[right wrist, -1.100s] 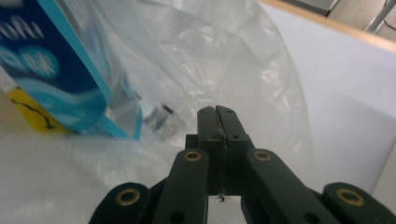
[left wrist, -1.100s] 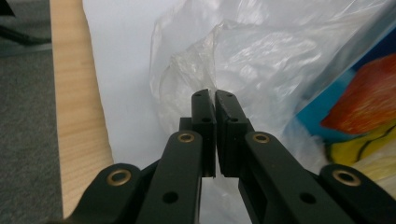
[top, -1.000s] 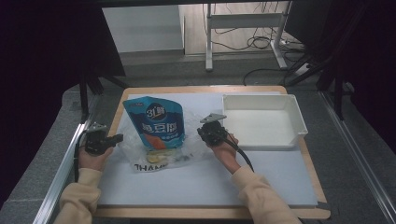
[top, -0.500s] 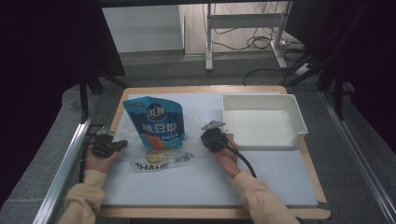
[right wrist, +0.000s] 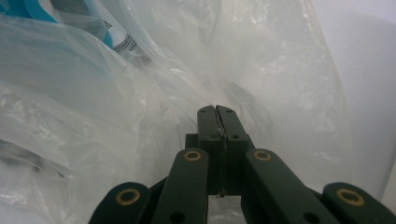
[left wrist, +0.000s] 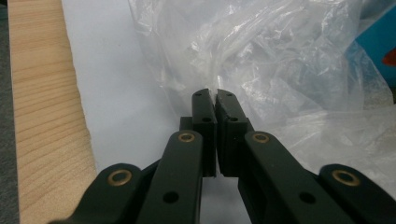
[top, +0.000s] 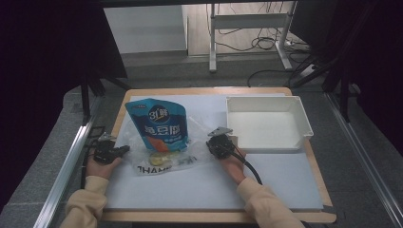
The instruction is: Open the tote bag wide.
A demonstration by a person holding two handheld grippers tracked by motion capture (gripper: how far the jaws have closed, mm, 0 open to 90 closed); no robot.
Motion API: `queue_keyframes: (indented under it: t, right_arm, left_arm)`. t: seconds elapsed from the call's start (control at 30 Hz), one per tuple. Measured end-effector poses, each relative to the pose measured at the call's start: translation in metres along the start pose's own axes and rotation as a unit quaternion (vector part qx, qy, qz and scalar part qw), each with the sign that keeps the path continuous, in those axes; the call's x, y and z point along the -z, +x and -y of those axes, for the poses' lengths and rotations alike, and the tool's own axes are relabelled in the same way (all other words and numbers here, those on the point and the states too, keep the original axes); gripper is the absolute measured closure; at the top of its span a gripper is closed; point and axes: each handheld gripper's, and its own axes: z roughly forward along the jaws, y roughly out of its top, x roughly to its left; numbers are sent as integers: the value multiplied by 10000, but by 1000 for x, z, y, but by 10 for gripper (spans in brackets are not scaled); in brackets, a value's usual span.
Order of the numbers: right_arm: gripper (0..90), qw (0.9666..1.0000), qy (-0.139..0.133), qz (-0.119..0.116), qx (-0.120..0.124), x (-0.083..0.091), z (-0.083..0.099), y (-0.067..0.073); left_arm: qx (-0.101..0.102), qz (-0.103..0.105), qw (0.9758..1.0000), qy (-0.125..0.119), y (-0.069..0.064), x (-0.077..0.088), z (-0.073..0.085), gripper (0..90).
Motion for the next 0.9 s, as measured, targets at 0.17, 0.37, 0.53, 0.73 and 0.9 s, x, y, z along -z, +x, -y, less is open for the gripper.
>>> queue_keyframes:
  t: [0.17,0.37,0.53,0.73,0.9]
  right_arm:
    - [888,10000,-9,-37,-45,1,1,-1]
    - [864,9999,-23,-81,-112,1,1,-1]
    - [838,9993,-142,-310,-174,3,1,3]
    - [773,9983,-387,-421,-127,12,-6,10]
    - [660,9956,-689,-612,-191,26,-14,10]
  left_arm:
    - [-16,28,10000,17,-1,1,1,881]
    - [3,34,10000,2,-1,2,1,857]
    - [62,117,9998,-173,-1,7,-2,822]
    - [91,72,9992,-374,-2,13,-4,704]
    - [157,245,9965,-787,-2,29,-10,486]
